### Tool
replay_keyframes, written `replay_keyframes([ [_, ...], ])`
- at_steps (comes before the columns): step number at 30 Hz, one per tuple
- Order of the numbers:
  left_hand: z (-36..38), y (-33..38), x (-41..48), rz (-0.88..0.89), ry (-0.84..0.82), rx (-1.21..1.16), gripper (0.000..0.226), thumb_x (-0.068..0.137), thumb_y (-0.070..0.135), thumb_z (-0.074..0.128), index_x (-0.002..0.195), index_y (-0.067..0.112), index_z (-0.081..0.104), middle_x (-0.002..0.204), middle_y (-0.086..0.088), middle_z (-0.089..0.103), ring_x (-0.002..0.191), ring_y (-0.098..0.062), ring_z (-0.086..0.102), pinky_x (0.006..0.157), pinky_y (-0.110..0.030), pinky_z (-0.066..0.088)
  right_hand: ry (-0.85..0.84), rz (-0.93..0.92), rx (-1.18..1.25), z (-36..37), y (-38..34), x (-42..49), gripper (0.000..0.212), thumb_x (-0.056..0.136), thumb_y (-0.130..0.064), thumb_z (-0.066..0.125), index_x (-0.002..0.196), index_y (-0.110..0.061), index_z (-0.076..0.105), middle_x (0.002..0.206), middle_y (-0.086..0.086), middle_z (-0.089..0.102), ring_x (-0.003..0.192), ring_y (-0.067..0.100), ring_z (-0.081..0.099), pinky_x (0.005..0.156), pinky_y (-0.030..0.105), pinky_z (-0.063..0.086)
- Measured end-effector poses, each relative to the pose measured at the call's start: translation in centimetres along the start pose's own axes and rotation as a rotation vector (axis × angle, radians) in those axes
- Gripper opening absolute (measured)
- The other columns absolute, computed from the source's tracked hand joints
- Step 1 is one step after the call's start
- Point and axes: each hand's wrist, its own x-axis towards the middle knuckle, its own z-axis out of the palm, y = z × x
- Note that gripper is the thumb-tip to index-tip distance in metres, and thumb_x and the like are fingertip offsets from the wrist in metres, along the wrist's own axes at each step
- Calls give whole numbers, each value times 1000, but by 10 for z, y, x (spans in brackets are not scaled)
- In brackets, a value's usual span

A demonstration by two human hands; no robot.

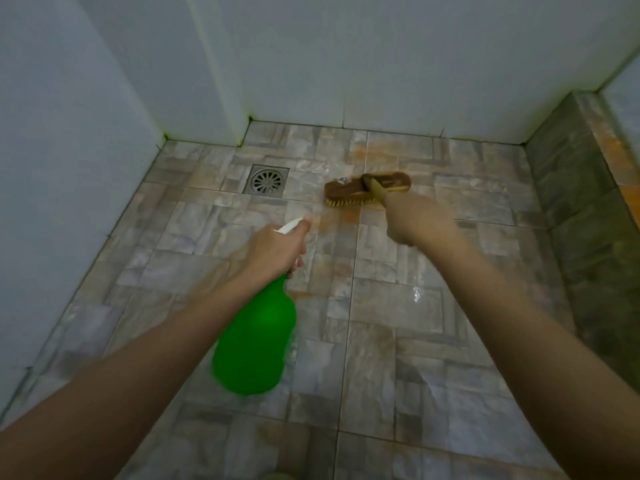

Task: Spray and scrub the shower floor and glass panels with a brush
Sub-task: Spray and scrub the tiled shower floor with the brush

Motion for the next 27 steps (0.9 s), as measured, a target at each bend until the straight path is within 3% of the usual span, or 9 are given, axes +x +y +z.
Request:
replay_keyframes([
  [4,3,3,-1,-5,-81,-53,52,93,53,59,74,7,72,71,-11,75,38,-16,55,49,-28,47,-37,-20,-16,-10,2,-1,95,85,10,46,153,-33,-5,99,16,59,59,21,49,51,34,42],
  [6,4,7,-2,-25,-53,-68,53,93,53,60,75,4,71,62,-8,70,42,-17,57,46,-26,46,-88,-26,-35,-9,1,-17,92,85,8,49,155,-27,0,91,14,55,65,23,51,57,35,44],
  [8,2,8,-1,-36,-2,-84,54,92,53,61,76,2,71,54,-7,65,46,-20,58,45,-26,46,-185,-9,-117,-12,-6,-39,75,87,4,52,152,-14,20,84,11,50,69,24,51,62,34,47],
  [10,-5,7,1,-25,4,-67,58,90,56,61,81,0,73,60,-8,70,44,-21,57,46,-26,46,-172,-41,-132,-12,-14,-46,73,87,3,52,151,-13,22,80,9,46,64,21,47,63,33,47],
  [14,-22,2,-3,1,6,-87,52,90,56,60,94,6,74,93,-18,76,35,-15,52,51,-31,48,23,-91,11,4,-6,-1,96,84,9,46,153,-34,-5,85,12,54,59,20,49,56,35,44],
  [18,-38,-6,-14,34,54,-158,44,95,52,59,78,14,71,87,-12,75,34,-14,49,51,-32,47,-29,-67,-81,-9,-19,-22,65,90,-1,49,150,-15,29,109,11,58,84,25,59,71,34,49],
  [21,-58,-17,-17,37,72,-160,48,94,54,59,82,10,75,84,-19,75,35,-15,50,45,-29,46,-36,-132,-36,10,-39,-46,68,93,2,40,154,-16,16,136,14,50,93,29,59,70,36,42],
  [24,-75,-29,-22,57,45,-140,53,92,58,58,91,8,77,93,-19,77,49,-28,59,42,-28,46,51,-112,89,9,-44,-8,80,92,5,37,155,-23,-2,122,21,58,67,23,48,66,36,40],
  [27,-90,-35,-29,86,45,-137,54,87,62,58,89,12,77,89,-7,79,83,-49,68,45,-28,46,-14,-112,-17,-15,-57,-8,68,90,1,47,152,-14,22,127,17,55,84,27,59,75,38,50],
])
